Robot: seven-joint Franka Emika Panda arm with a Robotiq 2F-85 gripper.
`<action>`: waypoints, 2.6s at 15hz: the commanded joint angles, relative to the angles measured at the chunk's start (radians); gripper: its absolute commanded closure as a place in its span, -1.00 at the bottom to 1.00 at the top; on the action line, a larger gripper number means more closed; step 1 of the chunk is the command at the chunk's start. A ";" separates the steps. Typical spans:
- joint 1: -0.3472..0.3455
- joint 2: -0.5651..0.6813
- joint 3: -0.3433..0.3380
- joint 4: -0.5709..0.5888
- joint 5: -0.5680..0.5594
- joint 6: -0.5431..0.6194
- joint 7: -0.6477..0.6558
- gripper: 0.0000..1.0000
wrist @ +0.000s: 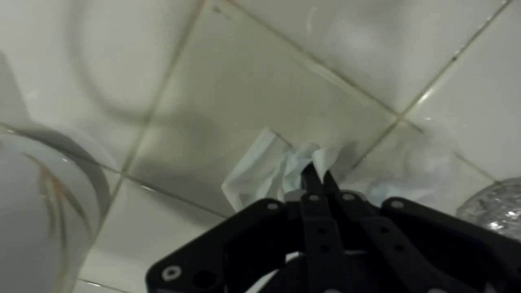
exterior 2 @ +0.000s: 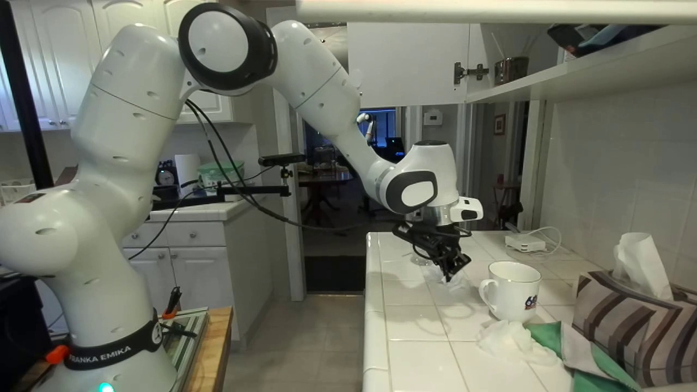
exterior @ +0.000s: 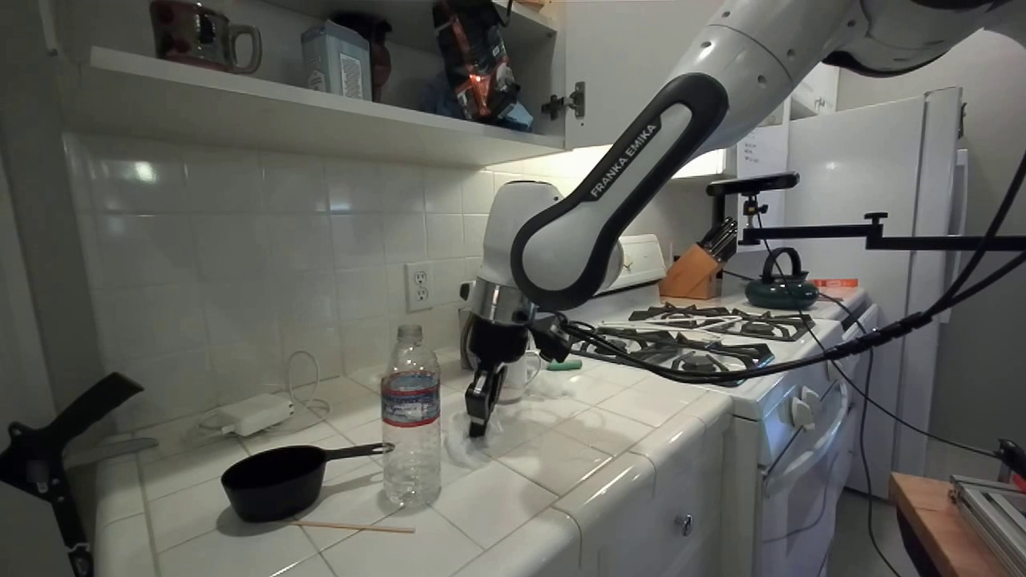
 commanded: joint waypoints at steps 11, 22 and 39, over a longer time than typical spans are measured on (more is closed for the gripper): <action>0.220 0.083 -0.295 0.096 -0.204 0.085 0.302 1.00; 0.249 0.280 -0.248 0.460 -0.220 -0.119 0.283 1.00; 0.102 -0.003 -0.104 0.130 -0.061 -0.141 0.212 -0.48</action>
